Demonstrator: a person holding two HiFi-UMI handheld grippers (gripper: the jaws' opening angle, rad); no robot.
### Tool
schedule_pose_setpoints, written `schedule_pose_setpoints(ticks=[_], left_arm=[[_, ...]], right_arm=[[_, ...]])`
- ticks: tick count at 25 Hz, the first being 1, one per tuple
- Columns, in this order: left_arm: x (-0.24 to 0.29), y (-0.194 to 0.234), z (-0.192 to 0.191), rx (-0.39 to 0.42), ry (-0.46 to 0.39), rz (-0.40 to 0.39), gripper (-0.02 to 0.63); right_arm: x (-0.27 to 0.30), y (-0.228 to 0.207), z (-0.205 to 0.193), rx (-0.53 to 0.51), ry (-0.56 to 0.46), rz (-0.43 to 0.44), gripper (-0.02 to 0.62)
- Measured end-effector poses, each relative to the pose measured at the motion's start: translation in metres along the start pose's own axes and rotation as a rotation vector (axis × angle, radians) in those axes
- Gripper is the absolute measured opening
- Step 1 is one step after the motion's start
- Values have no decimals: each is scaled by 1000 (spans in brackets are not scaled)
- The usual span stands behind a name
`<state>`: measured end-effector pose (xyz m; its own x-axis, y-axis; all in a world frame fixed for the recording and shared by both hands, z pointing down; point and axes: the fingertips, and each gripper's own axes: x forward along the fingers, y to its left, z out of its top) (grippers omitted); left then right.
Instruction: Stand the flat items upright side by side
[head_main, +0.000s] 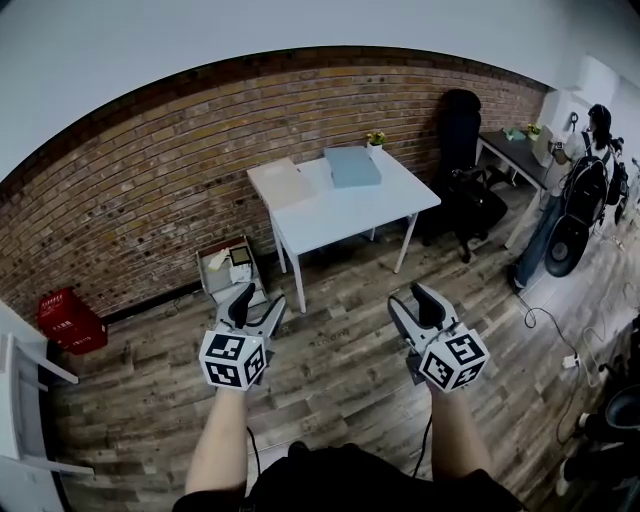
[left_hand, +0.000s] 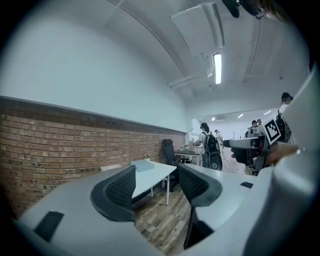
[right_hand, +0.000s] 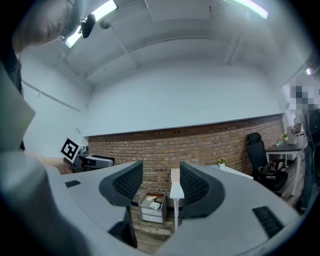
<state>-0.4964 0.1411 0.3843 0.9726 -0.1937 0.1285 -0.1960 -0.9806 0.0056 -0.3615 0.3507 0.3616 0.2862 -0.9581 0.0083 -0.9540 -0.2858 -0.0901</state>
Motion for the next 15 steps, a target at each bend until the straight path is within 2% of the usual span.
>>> schedule_pose_setpoints(ticks=[4,8,15], left_arm=[[2,-2,-2,-32,11,-16,331],[4,-8,-1,-28,19,-28,398],[13,-15,-10,-19,49,-39,489]], right_arm=[[1,0,-3,7,8,13,367],[2,-2,-8,0,32,5,475],[2,-10,-16,25,51,5,582]])
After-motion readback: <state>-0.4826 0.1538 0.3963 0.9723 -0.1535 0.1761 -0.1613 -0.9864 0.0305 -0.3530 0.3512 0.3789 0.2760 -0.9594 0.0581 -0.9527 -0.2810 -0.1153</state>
